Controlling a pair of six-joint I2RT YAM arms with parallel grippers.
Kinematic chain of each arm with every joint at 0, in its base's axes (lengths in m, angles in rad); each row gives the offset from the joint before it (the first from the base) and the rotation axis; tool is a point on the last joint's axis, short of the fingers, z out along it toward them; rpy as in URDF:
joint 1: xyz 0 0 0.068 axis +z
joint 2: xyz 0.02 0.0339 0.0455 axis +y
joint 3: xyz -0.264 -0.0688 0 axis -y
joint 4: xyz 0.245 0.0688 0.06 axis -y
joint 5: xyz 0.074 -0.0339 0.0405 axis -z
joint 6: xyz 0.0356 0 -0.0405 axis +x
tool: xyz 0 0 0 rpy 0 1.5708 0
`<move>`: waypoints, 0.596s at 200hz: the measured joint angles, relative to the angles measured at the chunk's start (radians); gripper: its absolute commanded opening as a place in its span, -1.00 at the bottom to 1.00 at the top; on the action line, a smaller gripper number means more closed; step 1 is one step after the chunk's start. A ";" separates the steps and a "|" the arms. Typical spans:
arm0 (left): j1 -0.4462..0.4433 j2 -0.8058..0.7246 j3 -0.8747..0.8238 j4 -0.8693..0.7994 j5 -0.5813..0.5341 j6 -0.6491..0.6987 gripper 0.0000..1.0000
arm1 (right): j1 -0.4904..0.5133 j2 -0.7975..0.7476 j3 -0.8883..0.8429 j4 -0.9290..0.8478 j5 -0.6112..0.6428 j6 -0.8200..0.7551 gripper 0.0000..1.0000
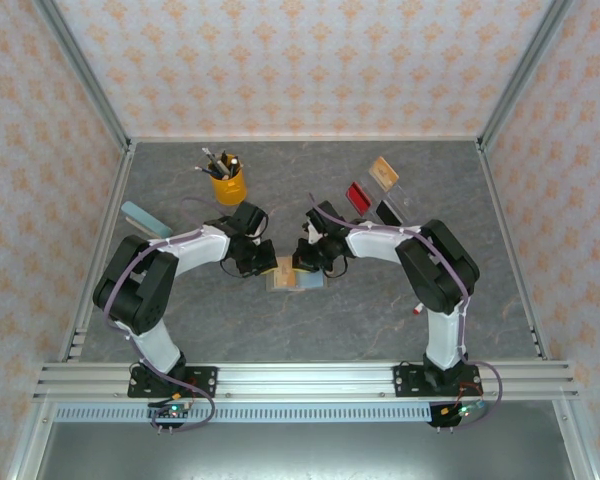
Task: Take the credit cards out of the card holder
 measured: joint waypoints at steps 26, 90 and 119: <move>0.000 0.000 0.001 -0.003 -0.007 0.008 -0.67 | 0.000 -0.004 0.000 -0.002 0.003 -0.002 -1.00; 0.000 0.000 0.008 -0.022 -0.019 0.026 -0.68 | 0.000 -0.050 -0.014 -0.025 0.028 -0.016 -1.00; 0.000 0.000 0.008 -0.022 -0.019 0.027 -0.73 | 0.000 -0.051 -0.023 -0.026 0.021 -0.016 -0.93</move>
